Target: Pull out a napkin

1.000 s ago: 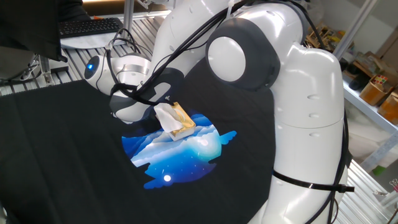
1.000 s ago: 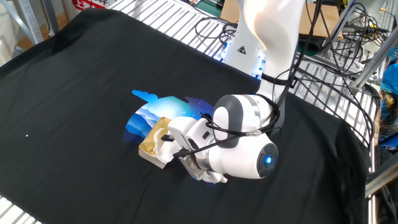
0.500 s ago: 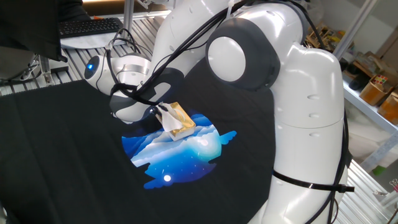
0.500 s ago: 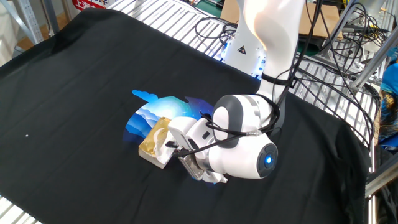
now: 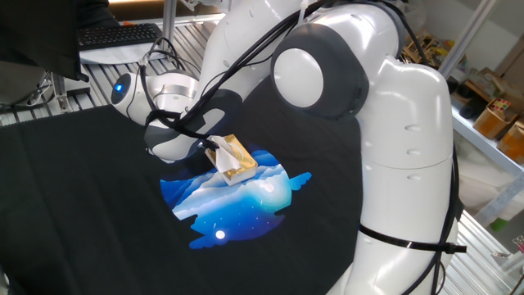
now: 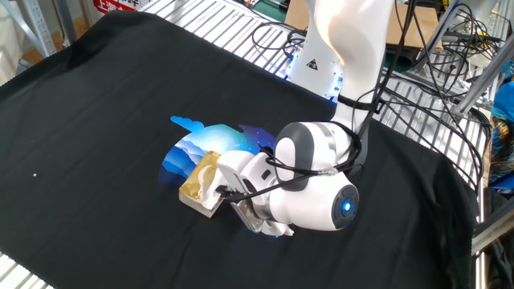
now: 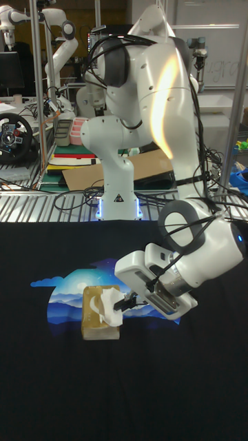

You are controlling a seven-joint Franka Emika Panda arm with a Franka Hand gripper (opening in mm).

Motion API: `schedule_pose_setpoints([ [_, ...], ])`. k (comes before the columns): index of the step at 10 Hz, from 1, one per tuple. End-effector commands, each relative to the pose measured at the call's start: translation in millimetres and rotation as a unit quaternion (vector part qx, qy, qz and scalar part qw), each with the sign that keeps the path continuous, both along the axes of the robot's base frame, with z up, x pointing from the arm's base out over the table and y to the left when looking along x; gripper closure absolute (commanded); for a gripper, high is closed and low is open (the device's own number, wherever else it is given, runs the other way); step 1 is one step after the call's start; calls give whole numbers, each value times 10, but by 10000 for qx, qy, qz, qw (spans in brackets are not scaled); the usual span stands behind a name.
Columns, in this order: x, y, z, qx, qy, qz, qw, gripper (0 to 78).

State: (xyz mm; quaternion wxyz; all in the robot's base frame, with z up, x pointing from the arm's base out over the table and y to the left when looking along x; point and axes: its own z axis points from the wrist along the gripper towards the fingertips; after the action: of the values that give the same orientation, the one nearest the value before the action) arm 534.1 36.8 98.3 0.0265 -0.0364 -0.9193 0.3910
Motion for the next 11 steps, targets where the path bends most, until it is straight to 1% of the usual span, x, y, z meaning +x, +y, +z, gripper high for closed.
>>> schedule_pose_setpoints([
  [1, 83, -1, 110, 341, -70, -177, 9992, 761],
  [3, 87, -6, 174, 440, -60, -189, 9988, 761],
  [8, 47, 18, 343, 385, -41, -161, 9991, 761],
  [9, 37, 22, 377, 346, -24, -149, 9993, 761],
  [11, 19, 7, 466, 333, 36, -110, 9994, 761],
])
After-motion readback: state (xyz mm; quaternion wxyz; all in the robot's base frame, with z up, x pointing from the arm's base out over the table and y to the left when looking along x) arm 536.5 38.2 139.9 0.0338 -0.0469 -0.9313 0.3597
